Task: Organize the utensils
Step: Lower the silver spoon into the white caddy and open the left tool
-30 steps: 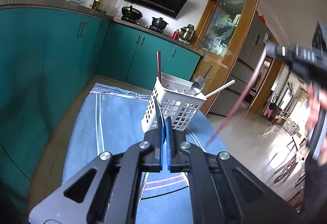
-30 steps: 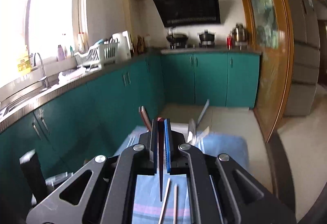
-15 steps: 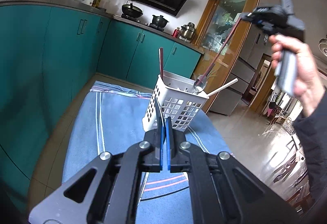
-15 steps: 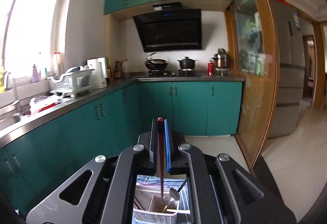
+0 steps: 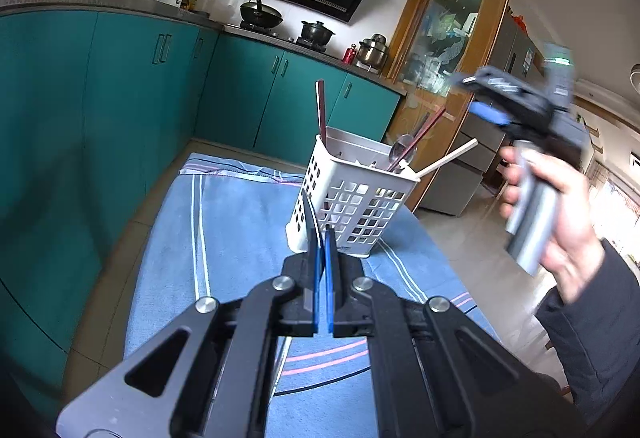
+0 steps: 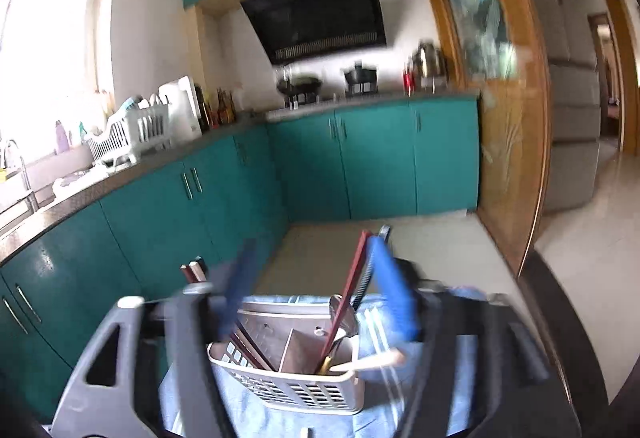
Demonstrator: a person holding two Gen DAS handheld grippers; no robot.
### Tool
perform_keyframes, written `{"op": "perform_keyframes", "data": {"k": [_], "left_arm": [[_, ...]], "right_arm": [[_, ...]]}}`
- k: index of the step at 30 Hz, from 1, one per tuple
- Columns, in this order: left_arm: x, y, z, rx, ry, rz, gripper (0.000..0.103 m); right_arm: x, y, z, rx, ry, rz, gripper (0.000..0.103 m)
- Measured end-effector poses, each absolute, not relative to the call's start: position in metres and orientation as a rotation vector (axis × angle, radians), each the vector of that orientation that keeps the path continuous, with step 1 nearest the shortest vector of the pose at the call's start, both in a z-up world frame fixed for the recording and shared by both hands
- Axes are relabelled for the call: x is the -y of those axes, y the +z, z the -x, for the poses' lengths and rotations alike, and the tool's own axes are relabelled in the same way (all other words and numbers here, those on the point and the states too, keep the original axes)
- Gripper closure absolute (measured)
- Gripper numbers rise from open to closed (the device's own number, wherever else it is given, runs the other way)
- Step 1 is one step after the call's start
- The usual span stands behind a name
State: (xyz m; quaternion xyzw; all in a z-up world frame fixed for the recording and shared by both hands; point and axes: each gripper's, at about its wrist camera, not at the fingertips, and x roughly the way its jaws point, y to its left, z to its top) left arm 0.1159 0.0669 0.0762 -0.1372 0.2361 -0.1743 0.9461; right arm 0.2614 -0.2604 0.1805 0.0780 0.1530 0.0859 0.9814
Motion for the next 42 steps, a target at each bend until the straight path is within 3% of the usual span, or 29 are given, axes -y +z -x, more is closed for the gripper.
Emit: {"op": "perform_keyframes", "data": {"k": [3, 5, 12, 14, 22, 27, 35, 42], "left_arm": [[-0.065, 0.076, -0.116, -0.479, -0.348, 0.273, 0.101], [-0.064, 0.075, -0.117, -0.479, -0.338, 0.267, 0.101], [-0.055, 0.086, -0.121, -0.466, -0.320, 0.255, 0.101], [-0.057, 0.100, -0.125, -0.457, -0.347, 0.299, 0.101], [-0.028, 0.195, -0.184, -0.334, -0.409, 0.313, 0.101], [-0.003, 0.222, -0.231, -0.253, -0.480, 0.385, 0.101], [0.013, 0.164, -0.310, -0.293, -0.435, 0.526, 0.101], [0.013, 0.126, -0.330, -0.311, -0.401, 0.551, 0.101]], "right_arm": [[0.280, 0.179, -0.203, -0.181, 0.214, -0.228, 0.013], [0.291, 0.165, -0.168, -0.139, 0.247, -0.255, 0.011], [0.312, 0.065, -0.107, -0.249, 0.288, -0.277, 0.011], [0.315, 0.058, -0.116, -0.336, 0.345, -0.317, 0.011], [0.338, 0.054, -0.116, -0.315, 0.348, -0.355, 0.011], [0.348, 0.044, -0.127, -0.364, 0.344, -0.407, 0.011], [0.358, 0.039, -0.130, -0.381, 0.351, -0.436, 0.011], [0.354, 0.037, -0.134, -0.403, 0.380, -0.445, 0.011]]}}
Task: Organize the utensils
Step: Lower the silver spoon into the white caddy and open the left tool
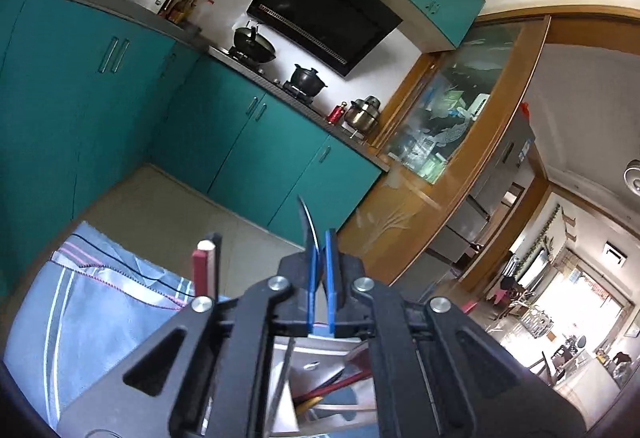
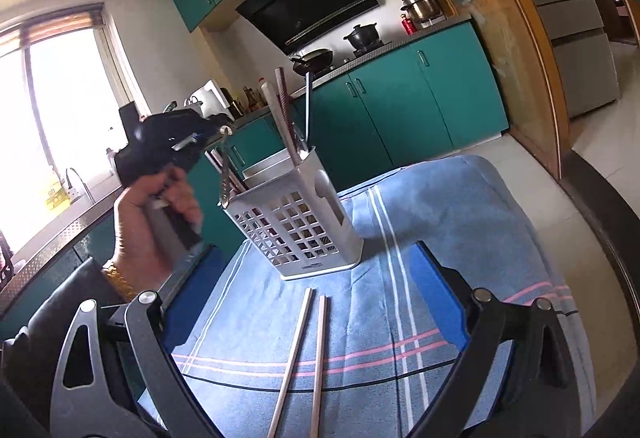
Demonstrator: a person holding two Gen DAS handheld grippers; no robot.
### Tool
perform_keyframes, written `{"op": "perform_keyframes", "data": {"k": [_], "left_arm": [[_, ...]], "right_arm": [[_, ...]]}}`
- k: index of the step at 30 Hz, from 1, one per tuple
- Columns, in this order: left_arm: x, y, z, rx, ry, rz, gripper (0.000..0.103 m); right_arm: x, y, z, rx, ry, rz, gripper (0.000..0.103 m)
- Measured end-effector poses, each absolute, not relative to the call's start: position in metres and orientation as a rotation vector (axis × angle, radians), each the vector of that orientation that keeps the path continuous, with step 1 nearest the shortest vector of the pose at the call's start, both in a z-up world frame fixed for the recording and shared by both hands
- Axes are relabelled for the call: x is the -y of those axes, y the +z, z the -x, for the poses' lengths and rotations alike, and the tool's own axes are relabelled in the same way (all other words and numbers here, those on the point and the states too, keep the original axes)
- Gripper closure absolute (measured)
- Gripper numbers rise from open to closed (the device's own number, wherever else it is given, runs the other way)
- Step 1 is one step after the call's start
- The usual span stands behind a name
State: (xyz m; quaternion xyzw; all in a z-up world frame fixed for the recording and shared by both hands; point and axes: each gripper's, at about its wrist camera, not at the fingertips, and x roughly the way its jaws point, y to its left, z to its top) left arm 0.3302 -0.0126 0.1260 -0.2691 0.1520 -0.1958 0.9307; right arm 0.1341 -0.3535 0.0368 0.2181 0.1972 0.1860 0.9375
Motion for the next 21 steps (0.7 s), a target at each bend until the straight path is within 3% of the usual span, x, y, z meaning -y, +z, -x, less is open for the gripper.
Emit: {"op": "perform_keyframes", "data": {"k": [5, 12, 19, 20, 21], "left_arm": [[0.008, 0.123, -0.332, -0.328, -0.437, 0.580, 0.101], [0.006, 0.164, -0.332, -0.245, -0.469, 0.569, 0.101], [-0.002, 0.144, -0.335, -0.263, -0.449, 0.604, 0.101], [-0.004, 0.141, -0.329, -0.259, -0.449, 0.601, 0.100], [-0.006, 0.139, -0.323, -0.257, -0.450, 0.596, 0.085]], "right_arm": [[0.340, 0.037, -0.138, -0.412, 0.399, -0.423, 0.011], [0.333, 0.033, -0.143, -0.435, 0.410, -0.422, 0.011], [0.330, 0.031, -0.146, -0.447, 0.425, -0.417, 0.011], [0.331, 0.030, -0.147, -0.448, 0.424, -0.416, 0.011], [0.332, 0.030, -0.148, -0.450, 0.422, -0.420, 0.011]]}}
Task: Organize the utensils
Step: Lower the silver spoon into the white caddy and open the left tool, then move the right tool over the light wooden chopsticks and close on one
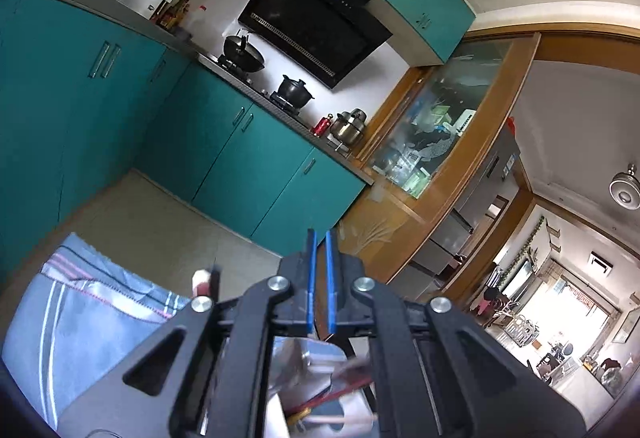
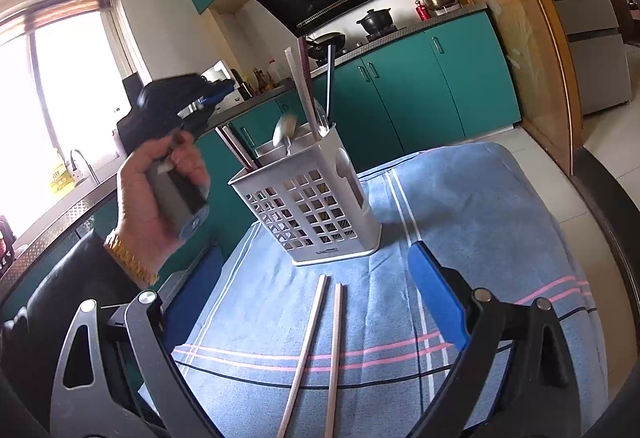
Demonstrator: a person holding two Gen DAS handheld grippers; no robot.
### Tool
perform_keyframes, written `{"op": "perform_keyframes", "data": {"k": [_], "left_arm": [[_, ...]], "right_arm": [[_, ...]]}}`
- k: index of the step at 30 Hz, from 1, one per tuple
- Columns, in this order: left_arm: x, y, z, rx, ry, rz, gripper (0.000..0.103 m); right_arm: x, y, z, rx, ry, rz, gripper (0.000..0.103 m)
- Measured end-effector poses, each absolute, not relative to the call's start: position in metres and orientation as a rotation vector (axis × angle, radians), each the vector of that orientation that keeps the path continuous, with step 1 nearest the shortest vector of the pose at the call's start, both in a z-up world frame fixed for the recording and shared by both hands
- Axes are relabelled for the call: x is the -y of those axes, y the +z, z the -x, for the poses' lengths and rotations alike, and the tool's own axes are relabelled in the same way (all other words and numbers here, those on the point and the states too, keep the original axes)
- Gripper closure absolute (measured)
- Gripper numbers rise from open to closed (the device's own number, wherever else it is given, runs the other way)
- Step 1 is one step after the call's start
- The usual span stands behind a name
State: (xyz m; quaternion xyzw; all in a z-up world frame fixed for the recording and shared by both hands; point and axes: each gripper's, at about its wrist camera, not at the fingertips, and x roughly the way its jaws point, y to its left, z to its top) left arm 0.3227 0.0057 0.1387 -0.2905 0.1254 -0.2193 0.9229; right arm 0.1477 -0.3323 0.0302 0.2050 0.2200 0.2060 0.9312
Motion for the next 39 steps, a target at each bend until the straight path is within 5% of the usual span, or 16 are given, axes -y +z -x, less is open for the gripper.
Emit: {"op": "perform_keyframes", "data": {"k": [1, 3, 7, 16, 35, 39], "left_arm": [[-0.010, 0.137, -0.310, -0.246, -0.450, 0.592, 0.052], [-0.017, 0.134, -0.282, -0.216, -0.422, 0.603, 0.020], [-0.007, 0.118, -0.208, -0.293, -0.320, 0.431, 0.008], [0.046, 0.020, -0.122, -0.787, -0.253, 0.124, 0.006], [0.039, 0.018, -0.098, -0.800, -0.222, -0.002, 0.007], [0.022, 0.024, -0.107, -0.787, -0.177, 0.033, 0.007]], "right_arm": [[0.335, 0.030, -0.149, -0.451, 0.420, -0.431, 0.011], [0.338, 0.030, -0.149, -0.451, 0.423, -0.447, 0.011], [0.344, 0.032, -0.150, -0.451, 0.403, -0.439, 0.011], [0.316, 0.030, -0.141, -0.523, 0.293, -0.159, 0.011], [0.284, -0.006, -0.136, -0.750, 0.315, -0.066, 0.011], [0.278, -0.011, -0.151, -0.785, 0.325, -0.060, 0.020]]}}
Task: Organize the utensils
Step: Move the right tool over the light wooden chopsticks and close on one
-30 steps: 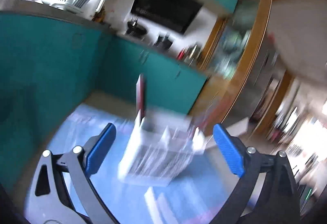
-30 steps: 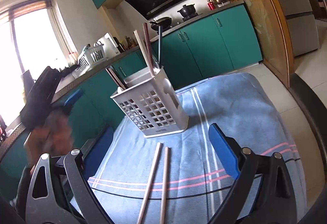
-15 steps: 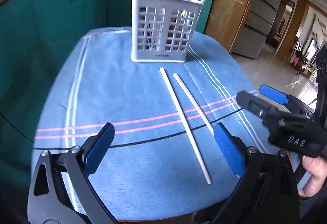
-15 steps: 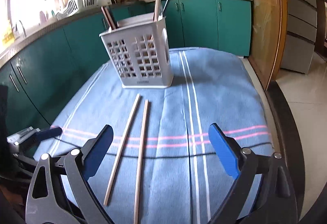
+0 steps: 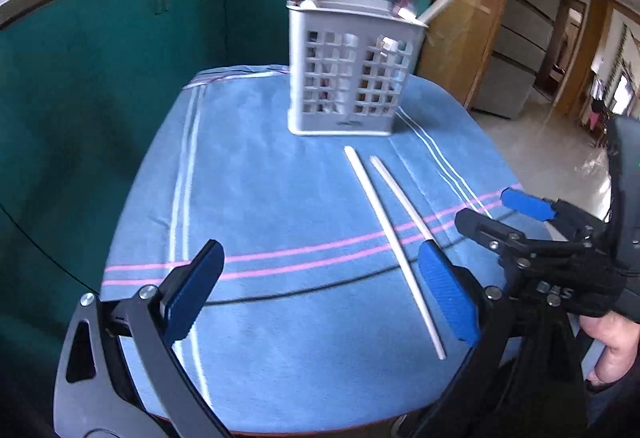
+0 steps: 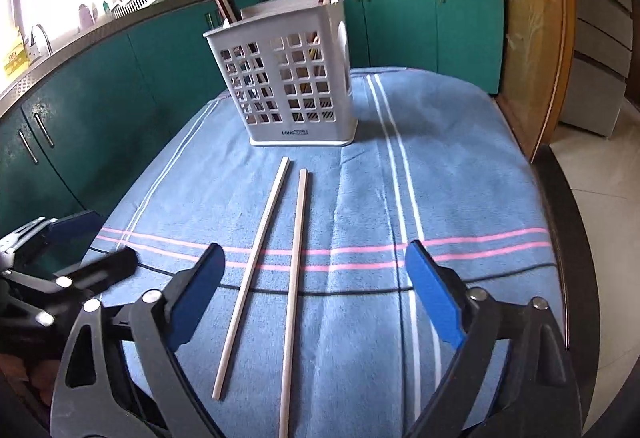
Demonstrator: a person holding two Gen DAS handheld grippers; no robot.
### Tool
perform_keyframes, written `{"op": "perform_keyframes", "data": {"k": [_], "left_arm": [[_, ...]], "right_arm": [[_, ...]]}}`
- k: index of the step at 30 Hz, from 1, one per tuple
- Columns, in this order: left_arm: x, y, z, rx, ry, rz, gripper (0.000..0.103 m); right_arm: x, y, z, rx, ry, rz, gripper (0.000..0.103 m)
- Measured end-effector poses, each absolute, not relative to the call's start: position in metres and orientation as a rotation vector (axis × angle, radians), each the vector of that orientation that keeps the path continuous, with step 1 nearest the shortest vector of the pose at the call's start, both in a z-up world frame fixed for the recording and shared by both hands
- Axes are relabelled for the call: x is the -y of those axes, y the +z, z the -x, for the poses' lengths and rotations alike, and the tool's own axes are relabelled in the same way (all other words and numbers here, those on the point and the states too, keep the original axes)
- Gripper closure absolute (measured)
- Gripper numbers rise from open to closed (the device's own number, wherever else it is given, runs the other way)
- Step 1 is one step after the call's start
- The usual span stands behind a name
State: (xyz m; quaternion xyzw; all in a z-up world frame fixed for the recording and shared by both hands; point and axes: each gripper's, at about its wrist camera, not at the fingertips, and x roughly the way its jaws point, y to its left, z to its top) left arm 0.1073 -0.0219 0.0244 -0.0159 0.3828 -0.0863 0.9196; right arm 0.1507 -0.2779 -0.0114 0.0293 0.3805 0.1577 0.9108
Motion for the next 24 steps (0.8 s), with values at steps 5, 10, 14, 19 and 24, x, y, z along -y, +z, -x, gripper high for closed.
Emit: {"op": "perform_keyframes", "data": {"k": [5, 10, 14, 19, 24], "left_arm": [[0.002, 0.026, -0.119, -0.794, -0.124, 0.076, 0.007], [-0.004, 0.020, -0.129, -0.823, -0.116, 0.089, 0.007], [-0.008, 0.011, -0.139, -0.855, -0.109, 0.103, 0.011], [-0.005, 0.004, -0.154, -0.879, -0.093, 0.095, 0.019], [0.019, 0.001, -0.183, -0.938, -0.107, 0.067, 0.030]], "right_arm": [[0.257, -0.024, -0.199, -0.884, 0.331, 0.015, 0.041], [0.230, -0.039, -0.245, -0.982, 0.358, 0.078, 0.059], [0.213, -0.047, -0.269, -0.997, 0.333, 0.127, 0.069], [0.203, -0.047, -0.286, -1.007, 0.354, 0.132, 0.092], [0.208, -0.042, -0.287, -1.010, 0.365, 0.105, 0.096]]}}
